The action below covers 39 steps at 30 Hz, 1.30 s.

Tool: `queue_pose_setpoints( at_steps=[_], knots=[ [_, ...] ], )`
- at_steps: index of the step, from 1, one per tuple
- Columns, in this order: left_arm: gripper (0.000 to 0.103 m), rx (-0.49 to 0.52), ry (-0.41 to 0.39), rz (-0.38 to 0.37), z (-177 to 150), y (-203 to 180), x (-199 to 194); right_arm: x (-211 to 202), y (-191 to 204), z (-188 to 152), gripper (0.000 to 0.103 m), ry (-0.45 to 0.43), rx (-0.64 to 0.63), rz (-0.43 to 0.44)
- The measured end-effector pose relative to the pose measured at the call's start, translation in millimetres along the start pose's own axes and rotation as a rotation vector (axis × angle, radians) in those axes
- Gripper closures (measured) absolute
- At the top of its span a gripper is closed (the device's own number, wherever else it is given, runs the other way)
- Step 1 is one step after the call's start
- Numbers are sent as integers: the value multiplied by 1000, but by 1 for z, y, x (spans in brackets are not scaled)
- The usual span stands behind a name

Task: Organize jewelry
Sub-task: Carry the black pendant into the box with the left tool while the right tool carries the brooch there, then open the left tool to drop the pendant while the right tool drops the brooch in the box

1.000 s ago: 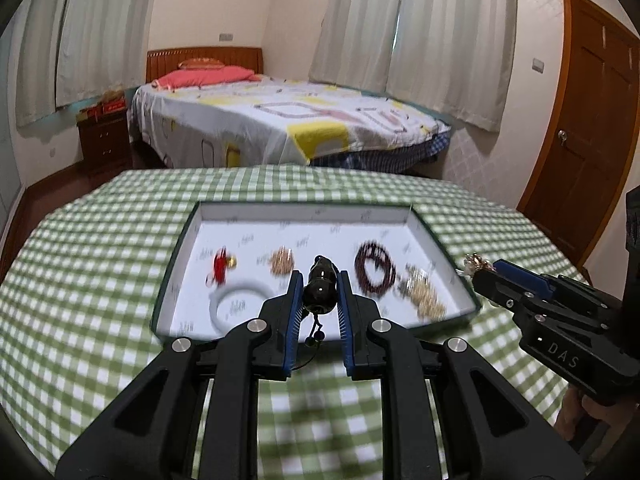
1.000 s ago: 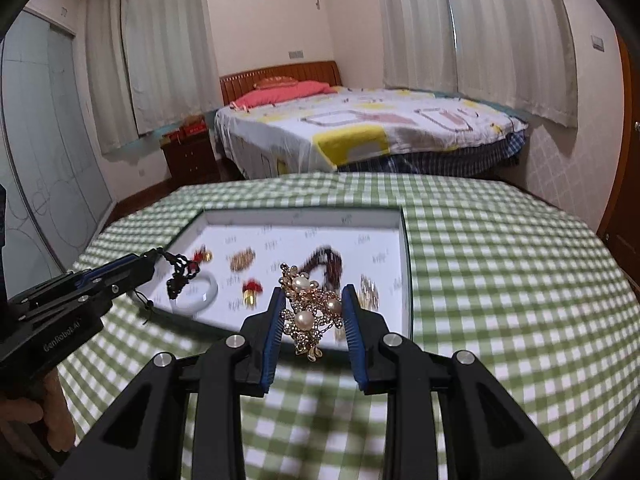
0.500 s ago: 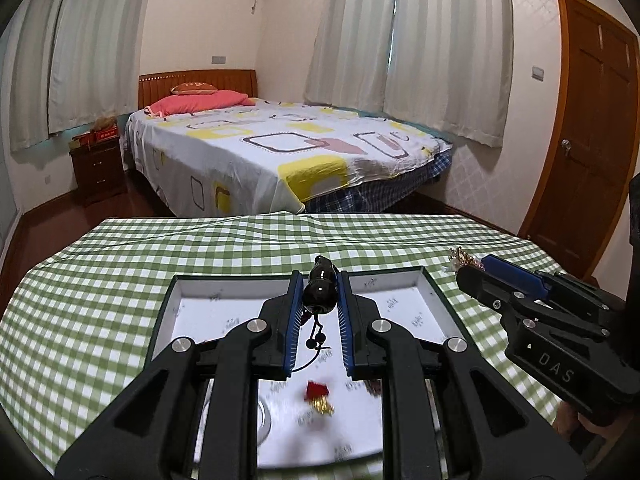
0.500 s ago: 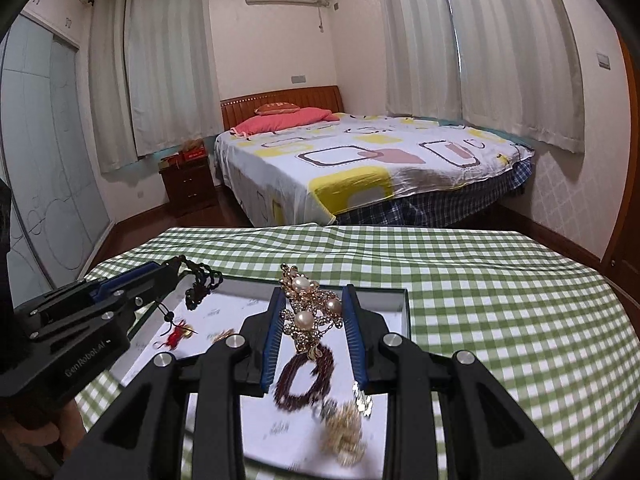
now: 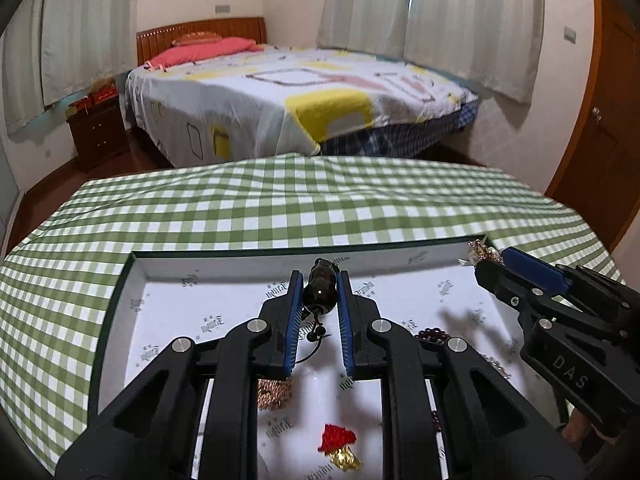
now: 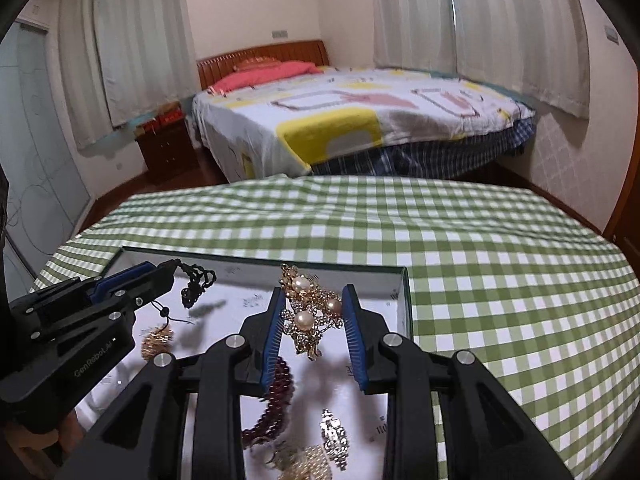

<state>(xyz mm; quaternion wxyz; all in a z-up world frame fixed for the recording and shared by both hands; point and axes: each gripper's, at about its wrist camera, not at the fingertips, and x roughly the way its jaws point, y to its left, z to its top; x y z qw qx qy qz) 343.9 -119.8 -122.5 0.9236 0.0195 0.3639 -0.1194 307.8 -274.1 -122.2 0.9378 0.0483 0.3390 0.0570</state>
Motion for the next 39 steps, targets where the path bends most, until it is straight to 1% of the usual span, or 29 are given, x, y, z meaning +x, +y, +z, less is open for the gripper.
queue_pose_setpoints(
  at_steps=[6, 11, 14, 16, 22, 24, 25, 27, 28, 29, 31, 33, 36, 37, 38, 39],
  knots=[
    [86, 19, 49, 19, 3, -5, 16, 15, -5, -1, 73, 73, 19, -1],
    [86, 4, 114, 26, 3, -2, 33, 25, -6, 1, 73, 125, 16, -12],
    [86, -14, 148, 14, 3, 1, 39, 32, -9, 1, 73, 159, 28, -12],
    [86, -3, 172, 11, 2, -1, 44, 35, -10, 1, 73, 174, 31, -12],
    [86, 4, 203, 13, 2, -3, 50, 41, -9, -1, 73, 212, 23, -17],
    [84, 0, 207, 10, 1, -3, 50, 43, -9, -2, 71, 221, 28, -15],
    [82, 0, 209, 9, 1, -3, 50, 43, -10, -1, 70, 220, 32, -17],
    [71, 0, 212, 12, 2, -3, 51, 42, -11, 0, 56, 211, 38, -22],
    [61, -4, 209, 11, 2, -2, 50, 41, -11, -1, 54, 209, 37, -24],
    [55, -6, 204, 11, 2, -2, 49, 42, -10, 0, 53, 207, 35, -26],
    [53, -8, 198, 16, 2, -2, 48, 41, -9, 0, 51, 202, 28, -30],
    [47, -8, 200, 18, 2, -2, 48, 40, -9, 0, 46, 196, 27, -37],
    [42, -26, 186, 31, 2, 1, 44, 37, -9, 1, 45, 182, 29, -35],
    [39, -33, 183, 36, 2, 3, 44, 37, -9, 1, 44, 180, 30, -34],
    [34, -42, 179, 44, 2, 5, 42, 36, -9, 1, 42, 175, 31, -33],
    [33, -51, 170, 52, 2, 7, 40, 34, -9, 1, 35, 166, 31, -32]
  ],
)
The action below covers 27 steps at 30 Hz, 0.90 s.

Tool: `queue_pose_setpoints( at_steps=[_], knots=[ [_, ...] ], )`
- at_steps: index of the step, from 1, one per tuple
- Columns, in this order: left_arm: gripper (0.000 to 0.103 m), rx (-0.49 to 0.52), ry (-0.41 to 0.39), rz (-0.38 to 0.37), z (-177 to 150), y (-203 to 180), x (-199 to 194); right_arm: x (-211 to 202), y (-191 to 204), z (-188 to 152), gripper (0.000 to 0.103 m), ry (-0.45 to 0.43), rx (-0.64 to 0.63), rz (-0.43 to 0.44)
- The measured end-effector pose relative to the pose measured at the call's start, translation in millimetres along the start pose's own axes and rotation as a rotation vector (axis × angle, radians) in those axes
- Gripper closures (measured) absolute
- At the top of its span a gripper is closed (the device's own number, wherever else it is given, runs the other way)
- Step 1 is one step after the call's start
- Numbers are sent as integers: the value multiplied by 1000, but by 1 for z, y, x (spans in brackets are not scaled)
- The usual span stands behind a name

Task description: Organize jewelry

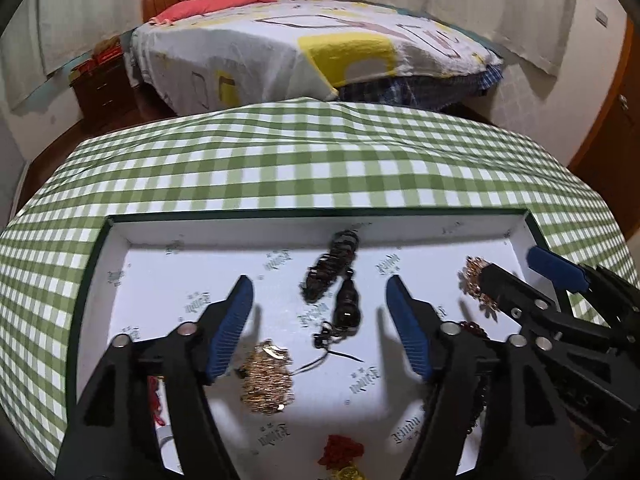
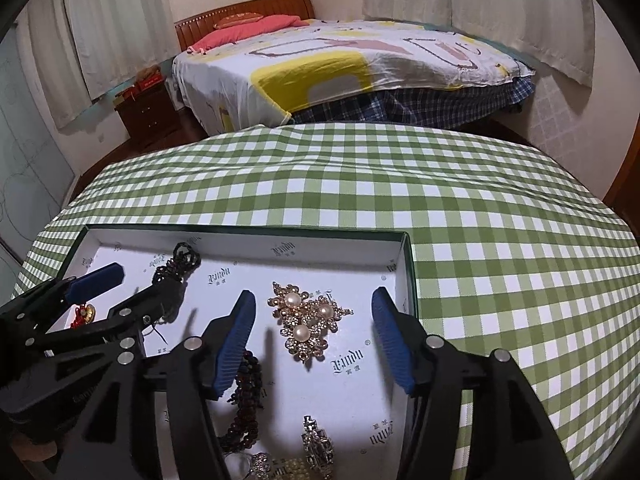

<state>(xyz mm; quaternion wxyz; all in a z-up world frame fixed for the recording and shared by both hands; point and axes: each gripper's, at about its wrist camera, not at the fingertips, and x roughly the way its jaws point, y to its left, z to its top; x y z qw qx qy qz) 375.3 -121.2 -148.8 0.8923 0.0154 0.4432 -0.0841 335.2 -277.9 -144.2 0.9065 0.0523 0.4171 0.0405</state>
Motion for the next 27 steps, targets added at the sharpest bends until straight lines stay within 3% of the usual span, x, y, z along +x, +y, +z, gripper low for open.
queue_pose_setpoints(
  at_steps=[2, 10, 14, 27],
  knots=[
    [28, -18, -32, 11, -1, 6, -7, -7, 2, -1, 26, -34, -5, -34],
    [16, -36, -149, 21, -14, 17, -49, -39, 11, -14, 23, -105, -24, -33],
    [13, -24, -205, 42, -36, 20, -80, -60, 16, -31, 21, -138, -27, -35],
    [7, 2, -278, 111, -109, 25, -180, -143, 39, -96, 20, -218, -69, -48]
  ],
)
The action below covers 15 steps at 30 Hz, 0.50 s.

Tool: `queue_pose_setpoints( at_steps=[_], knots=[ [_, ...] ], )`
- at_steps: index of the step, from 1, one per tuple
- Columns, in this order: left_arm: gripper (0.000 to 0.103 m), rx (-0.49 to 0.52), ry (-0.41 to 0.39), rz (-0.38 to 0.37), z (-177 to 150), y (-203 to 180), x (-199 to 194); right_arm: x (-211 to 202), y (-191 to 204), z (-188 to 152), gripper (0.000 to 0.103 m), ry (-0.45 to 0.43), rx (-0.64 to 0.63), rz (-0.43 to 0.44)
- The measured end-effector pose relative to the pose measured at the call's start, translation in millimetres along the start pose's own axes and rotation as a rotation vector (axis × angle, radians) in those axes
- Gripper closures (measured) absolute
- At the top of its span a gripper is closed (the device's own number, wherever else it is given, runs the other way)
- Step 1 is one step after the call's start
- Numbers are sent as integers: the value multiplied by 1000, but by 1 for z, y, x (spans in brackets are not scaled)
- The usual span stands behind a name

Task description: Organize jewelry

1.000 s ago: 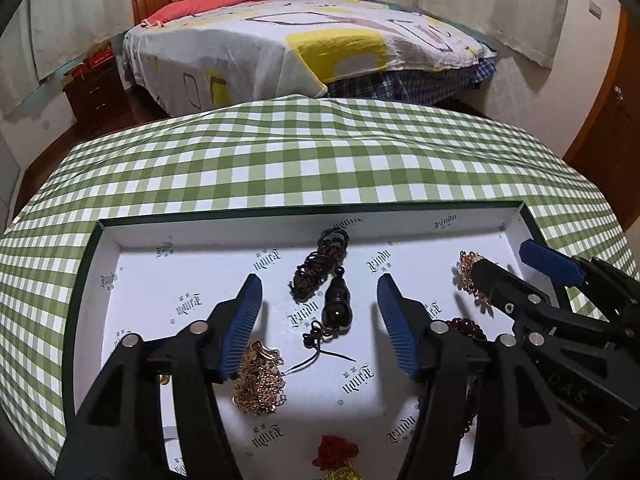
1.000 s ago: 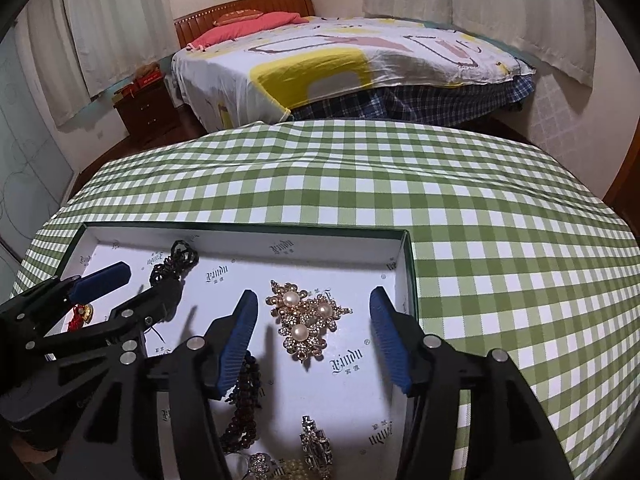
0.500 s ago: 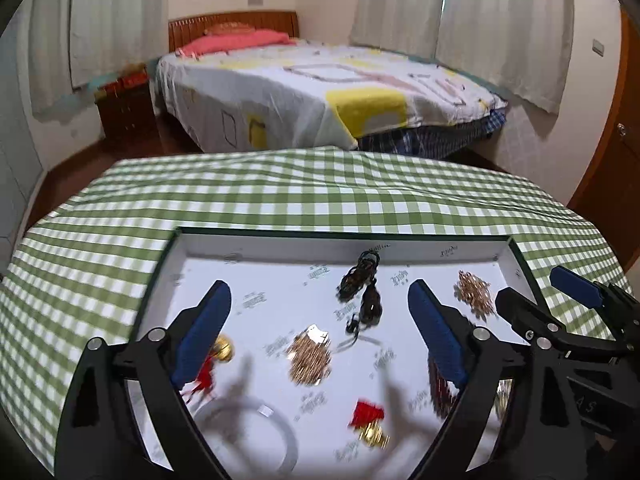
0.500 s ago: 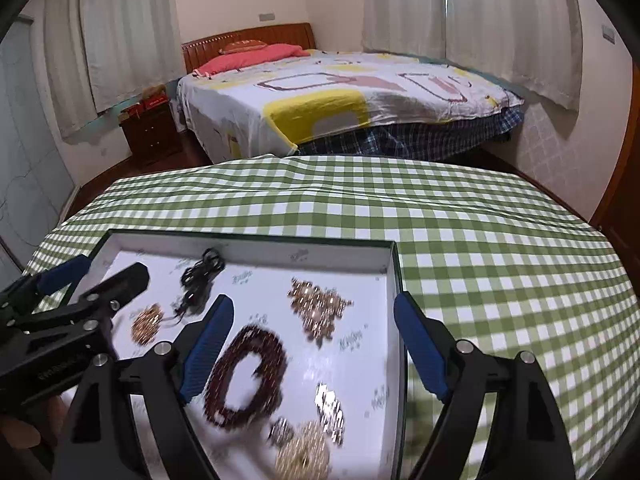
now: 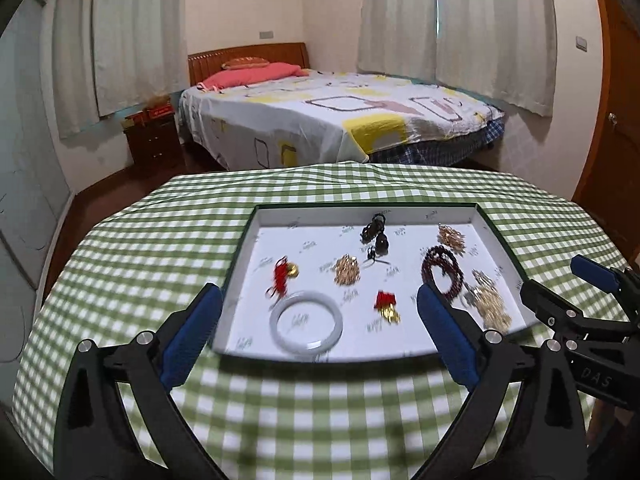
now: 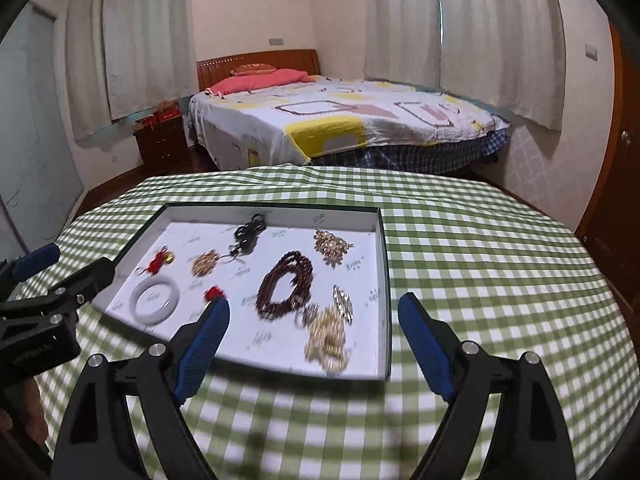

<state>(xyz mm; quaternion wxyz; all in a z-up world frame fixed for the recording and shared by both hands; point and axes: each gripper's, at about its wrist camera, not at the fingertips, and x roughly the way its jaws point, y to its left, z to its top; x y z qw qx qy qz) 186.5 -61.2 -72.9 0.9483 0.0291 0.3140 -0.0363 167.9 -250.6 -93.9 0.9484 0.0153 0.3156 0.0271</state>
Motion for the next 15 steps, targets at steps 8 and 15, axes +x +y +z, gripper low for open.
queue_pose_setpoints(
  at_steps=[8, 15],
  knots=[
    [6, -7, -17, 36, -21, 8, -60, -53, 10, -14, 19, -51, -20, 16],
    [5, -54, -76, 62, -24, 23, -116, -98, 15, -17, 19, -110, -22, 20]
  ],
)
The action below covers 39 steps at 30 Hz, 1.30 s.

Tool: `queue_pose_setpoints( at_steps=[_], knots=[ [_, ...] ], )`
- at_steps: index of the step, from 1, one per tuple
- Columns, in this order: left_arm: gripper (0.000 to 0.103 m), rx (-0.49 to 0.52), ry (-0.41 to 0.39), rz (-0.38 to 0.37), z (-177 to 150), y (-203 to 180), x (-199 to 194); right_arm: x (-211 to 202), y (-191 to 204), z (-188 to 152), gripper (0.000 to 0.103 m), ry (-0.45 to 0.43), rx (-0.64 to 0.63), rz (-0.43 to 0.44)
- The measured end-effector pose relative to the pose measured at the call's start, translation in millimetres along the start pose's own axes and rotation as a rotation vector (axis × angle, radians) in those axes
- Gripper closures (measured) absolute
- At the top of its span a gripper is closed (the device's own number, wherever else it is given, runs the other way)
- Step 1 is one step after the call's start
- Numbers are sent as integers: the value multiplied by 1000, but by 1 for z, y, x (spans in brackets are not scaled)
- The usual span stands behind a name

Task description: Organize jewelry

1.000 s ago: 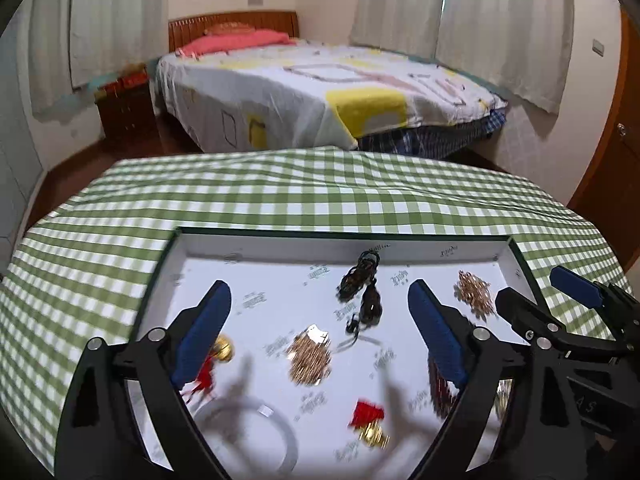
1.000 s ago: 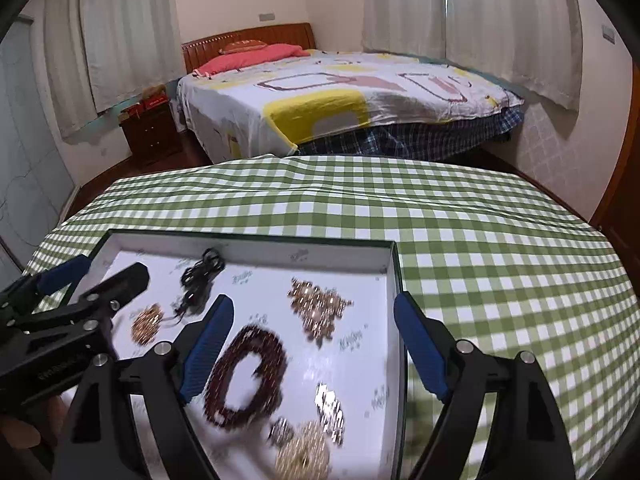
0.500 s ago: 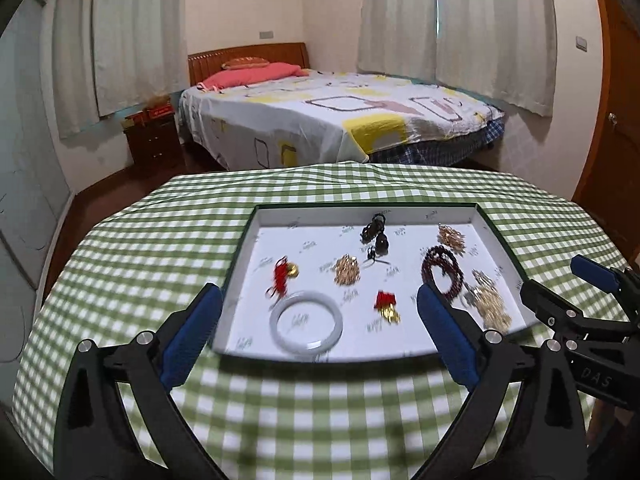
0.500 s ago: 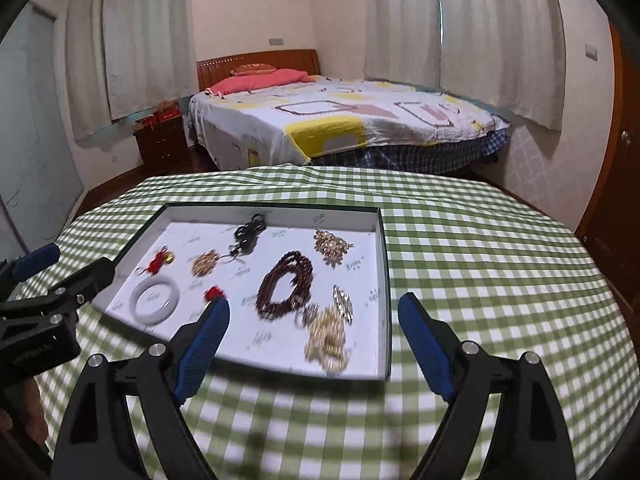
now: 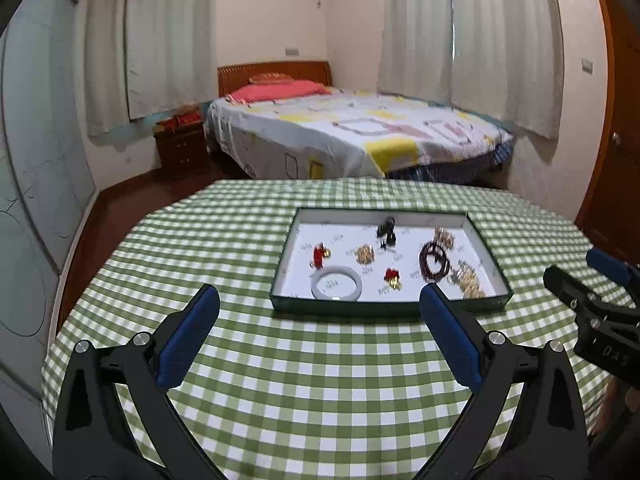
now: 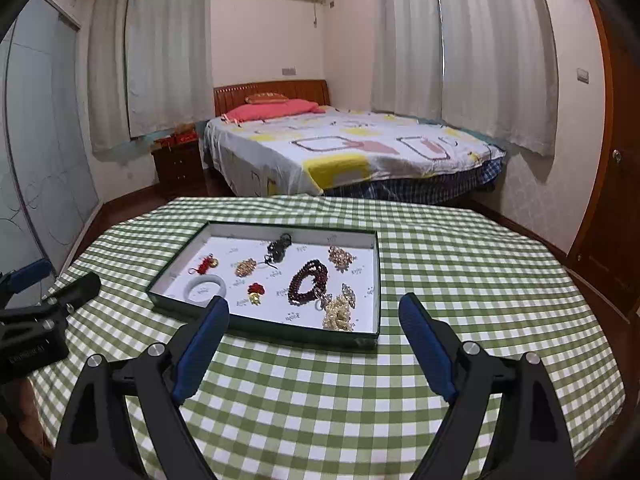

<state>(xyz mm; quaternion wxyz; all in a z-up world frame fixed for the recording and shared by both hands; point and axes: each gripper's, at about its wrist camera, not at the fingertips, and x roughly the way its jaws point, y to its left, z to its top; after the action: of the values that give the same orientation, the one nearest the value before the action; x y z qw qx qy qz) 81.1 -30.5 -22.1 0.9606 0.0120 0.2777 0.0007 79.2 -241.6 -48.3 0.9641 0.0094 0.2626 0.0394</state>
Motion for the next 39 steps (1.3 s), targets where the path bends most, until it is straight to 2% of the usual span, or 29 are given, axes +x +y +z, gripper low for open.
queue_pose_setpoints(
  at_steps=[11, 27, 39],
  knots=[
    [5, -22, -90, -1, 12, 7, -54, -48, 5, 8, 18, -66, -21, -7],
    [5, -37, -119, 0, 11, 11, -73, -76, 7, 11, 18, -115, -37, -15],
    [5, -40, -128, 0, 11, 12, -78, -78, 7, 11, 18, -125, -34, -20]
  ],
)
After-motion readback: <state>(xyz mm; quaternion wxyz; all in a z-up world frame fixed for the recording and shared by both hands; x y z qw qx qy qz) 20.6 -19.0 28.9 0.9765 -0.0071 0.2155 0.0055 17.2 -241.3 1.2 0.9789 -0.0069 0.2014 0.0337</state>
